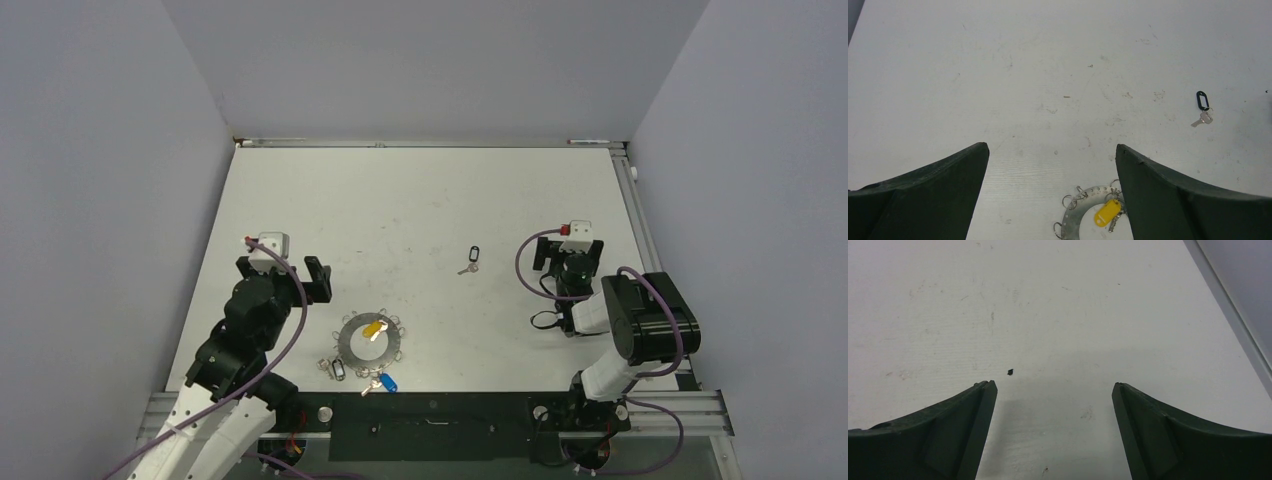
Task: Put the keys on the keyring
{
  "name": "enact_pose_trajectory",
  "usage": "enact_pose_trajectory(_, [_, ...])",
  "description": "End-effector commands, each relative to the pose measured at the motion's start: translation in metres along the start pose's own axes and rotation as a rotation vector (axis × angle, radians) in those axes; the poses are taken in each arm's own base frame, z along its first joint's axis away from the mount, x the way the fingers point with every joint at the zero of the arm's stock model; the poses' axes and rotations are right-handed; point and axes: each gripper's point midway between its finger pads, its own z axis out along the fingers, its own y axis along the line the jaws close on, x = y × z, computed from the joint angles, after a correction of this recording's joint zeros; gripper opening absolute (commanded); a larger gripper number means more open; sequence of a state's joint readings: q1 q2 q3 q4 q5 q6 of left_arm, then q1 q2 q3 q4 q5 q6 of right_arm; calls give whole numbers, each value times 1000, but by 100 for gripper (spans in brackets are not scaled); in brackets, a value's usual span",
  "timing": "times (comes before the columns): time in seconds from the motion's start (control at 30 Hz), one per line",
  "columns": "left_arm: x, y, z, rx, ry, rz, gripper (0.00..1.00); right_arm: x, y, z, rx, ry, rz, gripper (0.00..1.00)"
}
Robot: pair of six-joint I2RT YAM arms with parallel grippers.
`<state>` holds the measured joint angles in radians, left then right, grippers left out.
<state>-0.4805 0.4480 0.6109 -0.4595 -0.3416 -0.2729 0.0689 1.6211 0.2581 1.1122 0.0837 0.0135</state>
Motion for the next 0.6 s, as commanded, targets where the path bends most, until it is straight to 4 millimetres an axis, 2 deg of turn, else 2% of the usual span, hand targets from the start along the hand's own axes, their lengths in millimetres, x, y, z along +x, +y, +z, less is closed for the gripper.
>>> enact_pose_trajectory(0.0, [-19, 3, -2, -17, -75, -24, 96, -45, -9, 0, 165, -94, 9, 90])
enact_pose_trajectory(0.07, [-20, 4, -4, -23, -78, -27, 96, -55, 10, 3, 132, -20, -94, 90])
enact_pose_trajectory(0.13, [-21, 5, -5, -27, -82, -32, 96, -79, 33, 6, 71, -3, -99, 90])
enact_pose_trajectory(0.2, [-22, 5, -6, -29, -84, -34, 96, -106, 57, 4, -17, -6, -74, 90])
enact_pose_trajectory(0.3, [-22, 6, -6, -31, -83, -33, 96, -144, 85, 0, -146, -78, 75, 90])
enact_pose_trajectory(0.4, [-22, 6, -7, -31, -86, -35, 96, -143, 89, 1, -136, -11, 324, 90])
enact_pose_trajectory(0.47, [-22, 6, -7, -26, -86, -33, 96, -140, 94, 4, -161, 67, 358, 94])
enact_pose_trajectory(0.57, [-18, -5, -7, 36, -67, -12, 100, -140, 105, -3, -194, 104, 347, 97])
